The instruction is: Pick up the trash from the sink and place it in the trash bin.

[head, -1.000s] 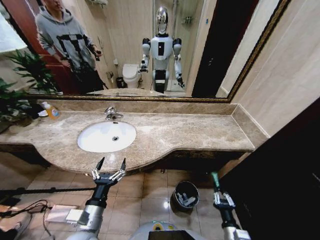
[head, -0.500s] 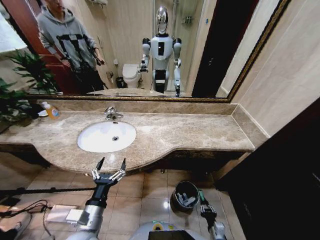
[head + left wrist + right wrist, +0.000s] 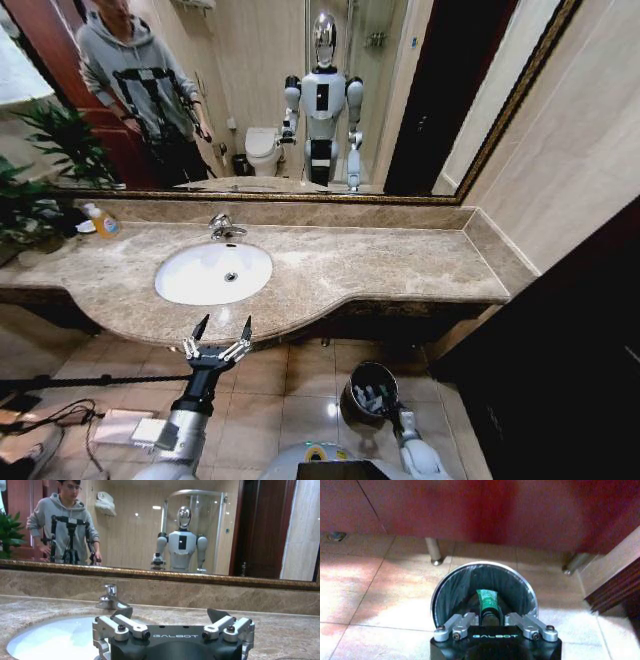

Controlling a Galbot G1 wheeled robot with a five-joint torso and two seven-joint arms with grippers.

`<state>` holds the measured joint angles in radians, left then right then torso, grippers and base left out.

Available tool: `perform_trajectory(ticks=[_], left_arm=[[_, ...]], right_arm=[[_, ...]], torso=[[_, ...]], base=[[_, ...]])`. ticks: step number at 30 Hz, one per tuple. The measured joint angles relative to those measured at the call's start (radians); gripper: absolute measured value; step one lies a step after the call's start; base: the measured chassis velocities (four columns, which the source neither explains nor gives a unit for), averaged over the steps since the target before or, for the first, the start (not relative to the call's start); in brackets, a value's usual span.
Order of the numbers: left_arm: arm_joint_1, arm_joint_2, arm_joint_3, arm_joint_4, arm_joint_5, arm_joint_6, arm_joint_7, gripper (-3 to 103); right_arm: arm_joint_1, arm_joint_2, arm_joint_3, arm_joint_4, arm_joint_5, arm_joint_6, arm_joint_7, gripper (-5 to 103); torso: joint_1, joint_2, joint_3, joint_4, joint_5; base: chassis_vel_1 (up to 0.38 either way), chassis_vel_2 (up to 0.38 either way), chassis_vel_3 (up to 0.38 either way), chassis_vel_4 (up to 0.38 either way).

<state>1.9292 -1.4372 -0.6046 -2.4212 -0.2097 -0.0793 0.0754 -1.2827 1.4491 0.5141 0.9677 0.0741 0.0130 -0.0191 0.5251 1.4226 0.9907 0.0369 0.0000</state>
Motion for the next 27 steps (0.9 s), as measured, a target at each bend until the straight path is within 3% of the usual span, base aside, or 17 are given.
perform_trajectory(ticks=[10,12,15,17,18,20,26,27], left_arm=[[0.000,0.000,0.000,0.000,0.000,0.000,0.000,100],[0.000,0.000,0.000,0.000,0.000,0.000,0.000,100],[0.000,0.000,0.000,0.000,0.000,0.000,0.000,100],[0.000,0.000,0.000,0.000,0.000,0.000,0.000,100],[0.000,0.000,0.000,0.000,0.000,0.000,0.000,100],[0.000,0.000,0.000,0.000,0.000,0.000,0.000,100],[0.000,0.000,0.000,0.000,0.000,0.000,0.000,100],[0.000,0.000,0.000,0.000,0.000,0.000,0.000,100]], right_arm=[[0.134,0.007,0.008,-0.186,-0.045,-0.002,-0.013,21],[0.187,0.014,0.019,-0.260,-0.078,0.010,-0.016,30],[0.205,0.017,0.023,-0.286,-0.085,0.015,-0.019,30],[0.236,0.020,0.027,-0.325,-0.100,0.021,-0.025,40],[0.245,0.020,0.027,-0.334,-0.108,0.021,-0.026,51],[0.248,0.021,0.027,-0.336,-0.113,0.022,-0.026,51],[0.246,0.025,0.022,-0.322,-0.143,0.022,-0.026,78],[0.246,0.025,0.022,-0.322,-0.143,0.022,-0.026,78]], torso=[[0.000,0.000,0.000,-0.0001,-0.0001],[0.000,0.000,0.000,0.0000,0.0000],[0.000,0.000,0.000,0.0000,-0.0001],[0.000,0.000,0.000,0.0000,0.0000],[0.000,0.000,0.000,0.0000,-0.0001],[0.000,0.000,0.000,0.0000,-0.0001],[0.000,0.000,0.000,0.0000,-0.0001],[0.000,0.000,0.000,0.0000,-0.0001]], base=[[0.000,0.000,0.000,0.000],[0.000,0.000,0.000,0.000],[0.000,0.000,0.000,0.000],[0.000,0.000,0.000,0.000],[0.000,0.000,0.000,0.000],[0.000,0.000,0.000,0.000],[0.000,0.000,0.000,0.000],[0.000,0.000,0.000,0.000]])
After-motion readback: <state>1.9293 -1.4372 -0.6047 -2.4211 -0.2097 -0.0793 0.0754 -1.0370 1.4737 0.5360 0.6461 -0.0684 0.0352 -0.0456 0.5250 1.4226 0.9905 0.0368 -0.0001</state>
